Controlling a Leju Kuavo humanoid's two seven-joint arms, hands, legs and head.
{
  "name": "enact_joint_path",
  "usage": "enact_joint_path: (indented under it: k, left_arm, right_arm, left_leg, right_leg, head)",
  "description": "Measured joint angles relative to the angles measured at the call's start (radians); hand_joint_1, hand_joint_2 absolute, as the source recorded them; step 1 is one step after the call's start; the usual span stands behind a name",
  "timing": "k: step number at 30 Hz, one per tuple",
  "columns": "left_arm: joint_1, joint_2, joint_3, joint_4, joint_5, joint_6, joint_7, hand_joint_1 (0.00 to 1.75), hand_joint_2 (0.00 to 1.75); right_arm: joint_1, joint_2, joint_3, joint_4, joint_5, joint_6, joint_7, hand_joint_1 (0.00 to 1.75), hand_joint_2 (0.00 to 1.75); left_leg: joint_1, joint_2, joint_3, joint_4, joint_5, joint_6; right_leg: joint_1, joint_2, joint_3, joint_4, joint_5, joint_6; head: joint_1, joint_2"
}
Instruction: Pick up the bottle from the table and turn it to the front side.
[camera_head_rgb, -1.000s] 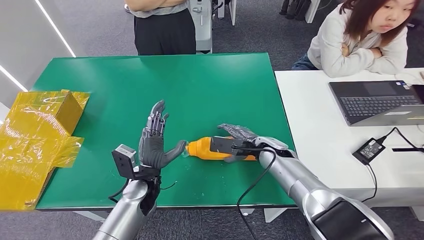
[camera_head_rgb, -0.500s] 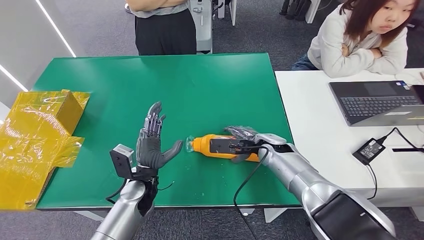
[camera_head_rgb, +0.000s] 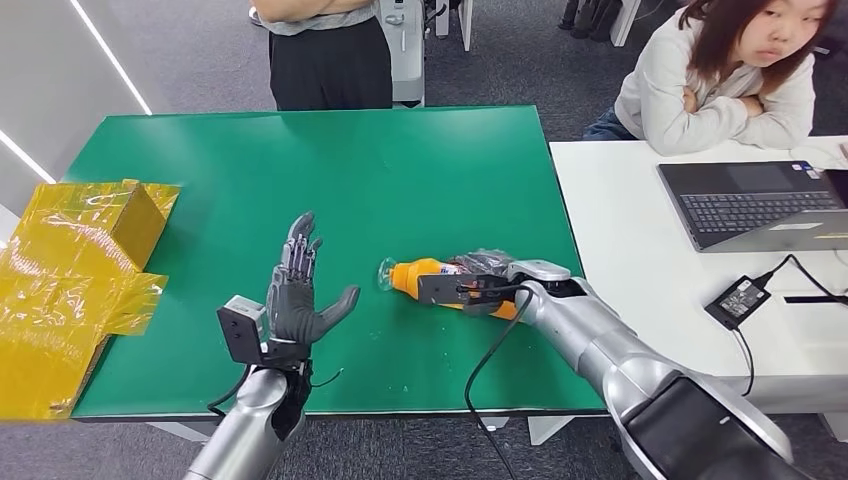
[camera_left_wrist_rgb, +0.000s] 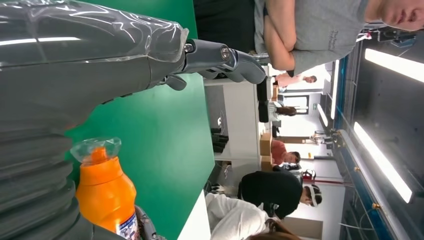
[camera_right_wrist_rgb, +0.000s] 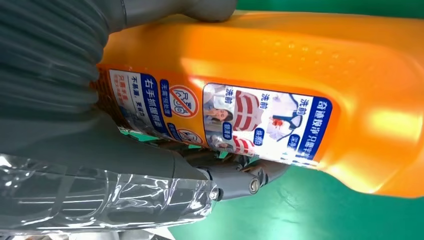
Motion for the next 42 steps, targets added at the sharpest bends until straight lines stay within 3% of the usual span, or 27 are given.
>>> enact_joint_path:
  k: [8,13,18,28,31,35,42]
  left_arm:
    - [0.011,0.003,0.0,-0.009,0.0,0.0,0.002,0.0,1.75]
    - [0.02,0.007,0.001,-0.014,-0.001,0.002,-0.001,0.0,1.75]
    - [0.039,0.012,0.008,-0.024,-0.004,0.005,-0.003,0.0,1.75]
    - [0.073,0.018,0.039,-0.06,-0.039,-0.003,0.024,0.0,1.75]
    - [0.069,0.022,0.04,-0.061,-0.039,-0.049,0.063,0.0,1.75]
    - [0.036,0.031,0.04,-0.061,-0.01,-0.176,0.122,0.0,1.75]
    - [-0.071,0.046,0.04,-0.035,0.05,-0.351,0.199,0.0,1.75]
  right_arm:
    - [0.004,-0.001,0.008,-0.002,-0.059,-0.063,-0.046,1.75,1.75]
    - [0.057,-0.014,-0.047,-0.042,-0.207,-0.177,-0.204,1.75,1.75]
    - [0.192,-0.033,-0.167,-0.166,-0.318,-0.291,-0.321,1.75,1.75]
    - [0.563,-0.054,-0.435,-0.604,-0.351,-0.44,-0.344,1.75,1.75]
    - [0.642,-0.059,-0.503,-0.688,-0.36,-0.454,-0.359,1.75,1.75]
    - [0.695,-0.061,-0.563,-0.746,-0.342,-0.485,-0.39,1.75,1.75]
    - [0.685,-0.061,-0.586,-0.781,-0.309,-0.506,-0.426,1.75,1.75]
  left_leg:
    - [0.0,0.0,0.0,0.0,0.0,0.0]
    - [0.0,0.0,0.0,0.0,0.0,0.0]
    - [0.0,0.0,0.0,0.0,-0.001,0.0]
    - [0.0,-0.002,-0.002,-0.001,-0.001,0.0]
    - [0.0,-0.002,-0.002,-0.001,-0.001,0.0]
    - [0.0,-0.002,-0.002,0.0,-0.001,0.0]
    - [0.0,-0.001,-0.001,0.0,0.0,-0.001]
  right_leg:
    - [0.0,0.0,0.0,0.0,0.0,0.0]
    - [0.0,0.0,0.0,0.0,0.0,0.0]
    - [0.0,0.0,0.0,-0.001,-0.001,0.0]
    - [0.0,-0.002,-0.001,-0.001,-0.002,0.001]
    - [0.0,-0.002,-0.001,-0.001,-0.002,0.001]
    - [0.0,-0.002,-0.001,-0.001,-0.001,0.001]
    - [0.0,-0.001,-0.001,0.0,0.0,0.0]
  head:
    - [0.0,0.0]
    - [0.0,0.0]
    - [0.0,0.0]
    - [0.0,0.0]
    - [0.0,0.0]
    - [0.0,0.0]
    - [0.0,0.0]
